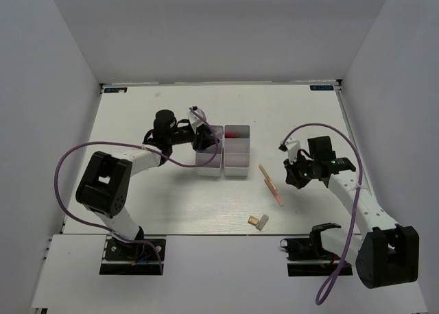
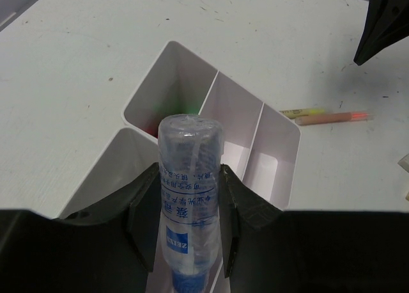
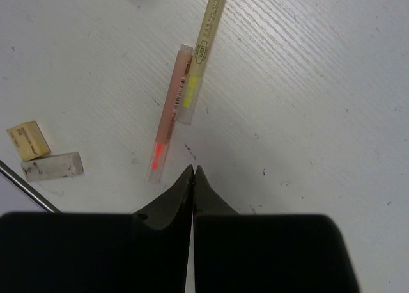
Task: Sort the stationery into containers
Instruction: Place the stationery in the storage box.
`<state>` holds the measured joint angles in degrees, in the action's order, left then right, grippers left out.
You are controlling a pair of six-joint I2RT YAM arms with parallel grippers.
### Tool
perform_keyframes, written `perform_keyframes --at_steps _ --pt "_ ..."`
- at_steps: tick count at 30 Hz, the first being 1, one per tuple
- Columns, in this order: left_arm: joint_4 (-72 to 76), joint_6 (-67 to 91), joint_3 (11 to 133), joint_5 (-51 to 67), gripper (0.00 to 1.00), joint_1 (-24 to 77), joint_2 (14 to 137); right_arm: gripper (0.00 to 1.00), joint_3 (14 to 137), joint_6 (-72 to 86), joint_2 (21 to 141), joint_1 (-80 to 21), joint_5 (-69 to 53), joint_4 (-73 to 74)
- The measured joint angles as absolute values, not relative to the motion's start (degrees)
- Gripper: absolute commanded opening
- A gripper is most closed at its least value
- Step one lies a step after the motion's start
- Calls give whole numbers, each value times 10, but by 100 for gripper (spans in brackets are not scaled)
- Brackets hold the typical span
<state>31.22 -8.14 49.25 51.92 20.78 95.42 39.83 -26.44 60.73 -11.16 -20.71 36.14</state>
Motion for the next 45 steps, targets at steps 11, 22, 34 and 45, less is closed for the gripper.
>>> perform_keyframes --at_steps 11,22,34,45 --pt "322 -90 479 510 49 207 954 0 398 -265 612 -112 -207 363" --pt "316 -90 475 489 76 210 949 0 398 -271 612 -112 -208 370" --pt "223 -50 514 414 4 232 826 10 406 -250 618 -114 -232 372" --pt "-236 61 618 230 91 298 603 25 519 -204 823 -162 -223 341"
